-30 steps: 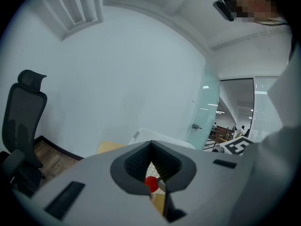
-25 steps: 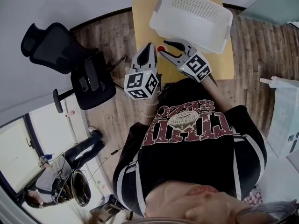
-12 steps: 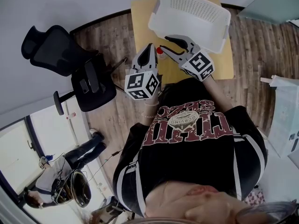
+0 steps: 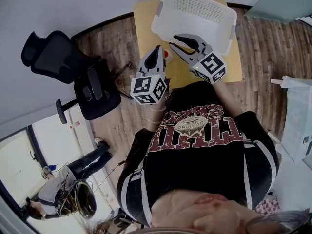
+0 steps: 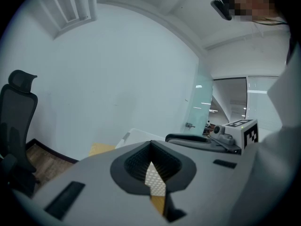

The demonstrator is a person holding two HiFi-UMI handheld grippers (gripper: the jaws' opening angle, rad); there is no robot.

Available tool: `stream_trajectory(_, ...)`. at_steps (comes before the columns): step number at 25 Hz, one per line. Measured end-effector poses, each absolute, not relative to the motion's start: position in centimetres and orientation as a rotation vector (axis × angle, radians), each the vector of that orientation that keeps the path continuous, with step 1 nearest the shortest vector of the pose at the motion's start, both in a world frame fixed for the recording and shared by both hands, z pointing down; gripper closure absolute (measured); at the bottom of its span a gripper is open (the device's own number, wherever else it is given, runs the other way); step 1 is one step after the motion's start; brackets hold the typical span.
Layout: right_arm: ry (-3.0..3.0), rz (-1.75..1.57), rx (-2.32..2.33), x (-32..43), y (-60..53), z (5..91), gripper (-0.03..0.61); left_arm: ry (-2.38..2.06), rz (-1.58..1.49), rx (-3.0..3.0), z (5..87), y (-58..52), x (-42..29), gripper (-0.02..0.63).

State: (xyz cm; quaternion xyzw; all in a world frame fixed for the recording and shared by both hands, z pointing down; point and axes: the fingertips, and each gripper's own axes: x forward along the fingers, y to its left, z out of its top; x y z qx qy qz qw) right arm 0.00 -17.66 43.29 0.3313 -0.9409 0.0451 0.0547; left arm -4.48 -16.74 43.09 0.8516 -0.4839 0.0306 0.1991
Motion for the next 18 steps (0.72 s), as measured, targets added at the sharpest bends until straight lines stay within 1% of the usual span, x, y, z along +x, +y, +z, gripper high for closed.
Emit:
stream_trajectory(5, -2.849, 0.133, 1.067, 1.7, -17.9, 42.7, 0.468, -1.319, 0.094, 2.407, 42.9, -16.7, -3.2, 0.566)
stream_trajectory(11, -2.822, 0.128, 1.177, 3.8, -18.3, 42.1, 0.518, -1.255, 0.104, 2.447, 42.6, -16.8, -1.3, 0.566)
stream_trajectory(18, -2.793, 0.143, 1.293, 7.1, -18.1, 41.5, 0.541, -1.196, 0.111, 2.487, 42.1, -16.7, 1.2, 0.566)
